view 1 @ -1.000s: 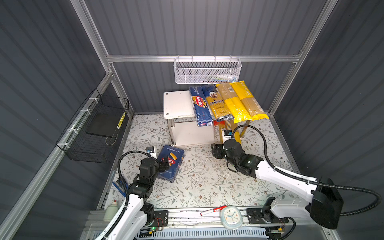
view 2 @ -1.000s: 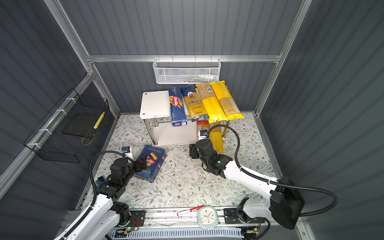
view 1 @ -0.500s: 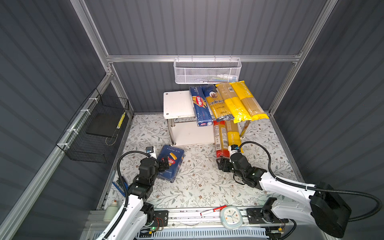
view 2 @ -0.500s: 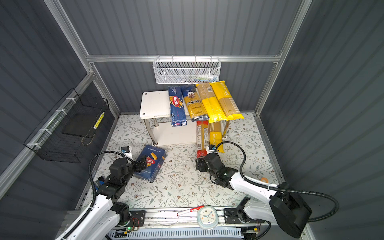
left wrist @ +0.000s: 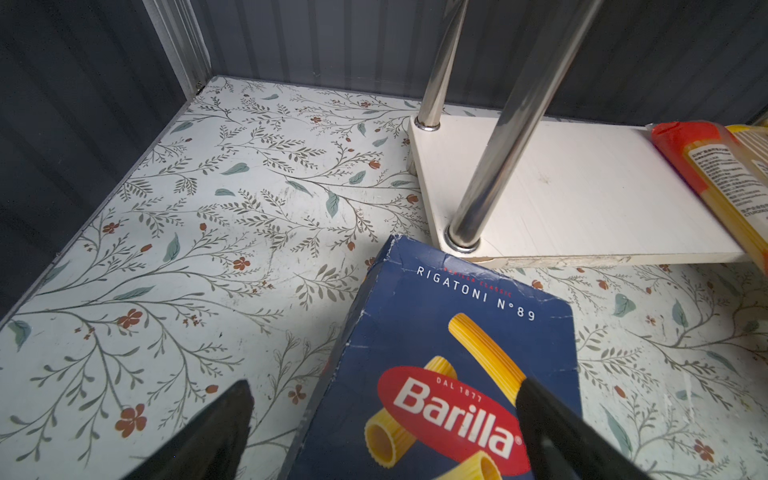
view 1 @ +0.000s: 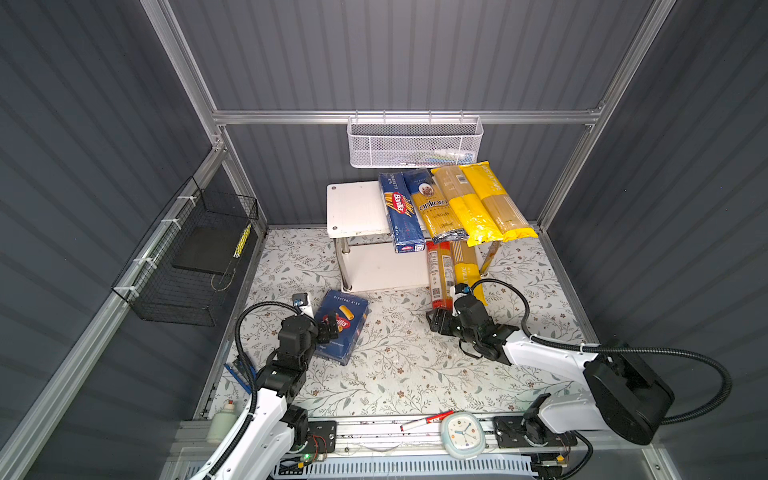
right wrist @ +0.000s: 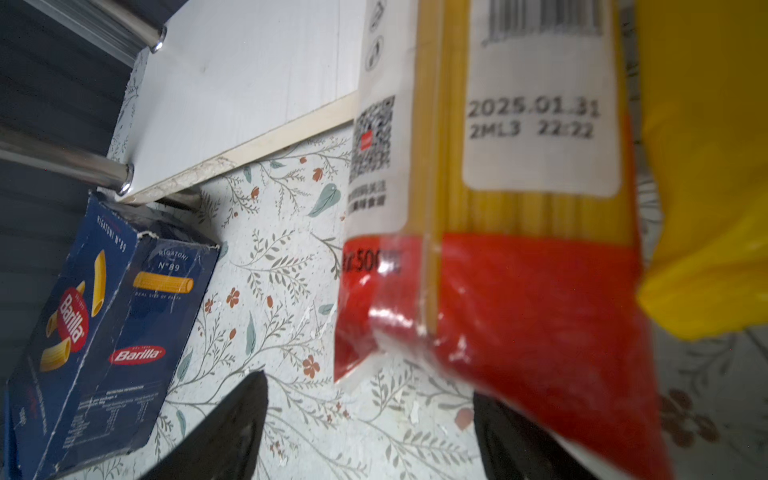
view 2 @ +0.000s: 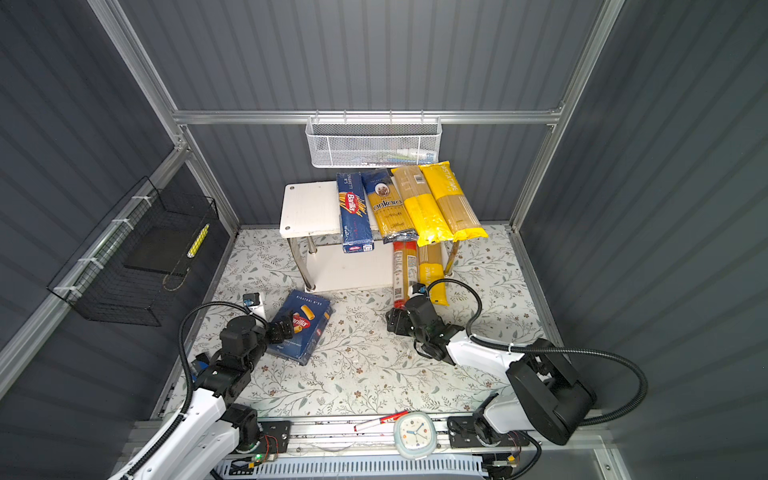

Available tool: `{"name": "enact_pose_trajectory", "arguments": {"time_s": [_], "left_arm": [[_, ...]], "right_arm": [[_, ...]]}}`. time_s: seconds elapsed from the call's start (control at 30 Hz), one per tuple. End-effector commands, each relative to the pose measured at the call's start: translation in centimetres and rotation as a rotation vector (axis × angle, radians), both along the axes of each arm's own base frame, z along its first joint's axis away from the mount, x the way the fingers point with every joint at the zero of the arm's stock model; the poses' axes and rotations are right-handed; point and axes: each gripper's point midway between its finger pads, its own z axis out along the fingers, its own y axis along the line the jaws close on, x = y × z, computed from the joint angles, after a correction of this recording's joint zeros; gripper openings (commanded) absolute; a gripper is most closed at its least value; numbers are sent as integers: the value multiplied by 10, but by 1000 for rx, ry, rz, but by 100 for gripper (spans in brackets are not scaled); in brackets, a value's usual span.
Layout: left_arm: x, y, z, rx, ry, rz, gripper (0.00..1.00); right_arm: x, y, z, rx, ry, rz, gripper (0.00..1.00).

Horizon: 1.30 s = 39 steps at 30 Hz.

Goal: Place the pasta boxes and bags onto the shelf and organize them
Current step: 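Open the right gripper and draw it back from the standing bag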

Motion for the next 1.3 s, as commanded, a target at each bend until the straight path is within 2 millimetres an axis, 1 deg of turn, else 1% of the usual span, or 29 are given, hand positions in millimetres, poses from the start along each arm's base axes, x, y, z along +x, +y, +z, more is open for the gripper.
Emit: {"name": "enact_pose_trajectory", "arguments": {"time_s": [0.0, 0.23, 0.4, 0.47, 0.6, 0.7, 0.8, 0.9, 1.0, 1.1, 1.17, 1.2, 1.27], "left_arm": [[1, 0, 6, 0, -18, 0, 99], [3, 0, 4, 2, -4, 5, 100], [3, 0, 4, 4, -3, 3, 100], [3, 0, 4, 3, -3, 4, 99], [3, 0, 4, 2, -4, 5, 100], [3, 1, 4, 1, -4, 9, 100], [3, 1, 4, 3, -1, 9, 100], [4, 1, 3, 3, 0, 9, 100], [5, 1, 3, 5, 6, 11, 100], [8, 0, 0, 10, 22, 12, 100], [9, -1, -2, 14, 33, 12, 100], [10, 1, -2, 16, 36, 25, 100], [11, 3, -3, 6, 35, 44, 100]], "right_arm": [[14, 8, 11, 39, -23, 3, 73], [36, 11, 19, 48, -41, 3, 75], [44, 14, 32, 51, -70, 7, 77], [47, 14, 34, 41, -77, 7, 79], [53, 14, 32, 29, -67, 7, 81], [51, 15, 31, 40, -57, 14, 82], [47, 13, 32, 44, -60, 16, 83], [42, 13, 40, 54, -66, 34, 85], [31, 12, 45, 66, -73, 52, 86], [12, 11, 51, 60, -87, 79, 89], [-3, 13, 56, 21, -110, 103, 90], [-12, 16, 60, -2, -127, 118, 90], [-29, 28, 67, -5, -164, 193, 91]]}}
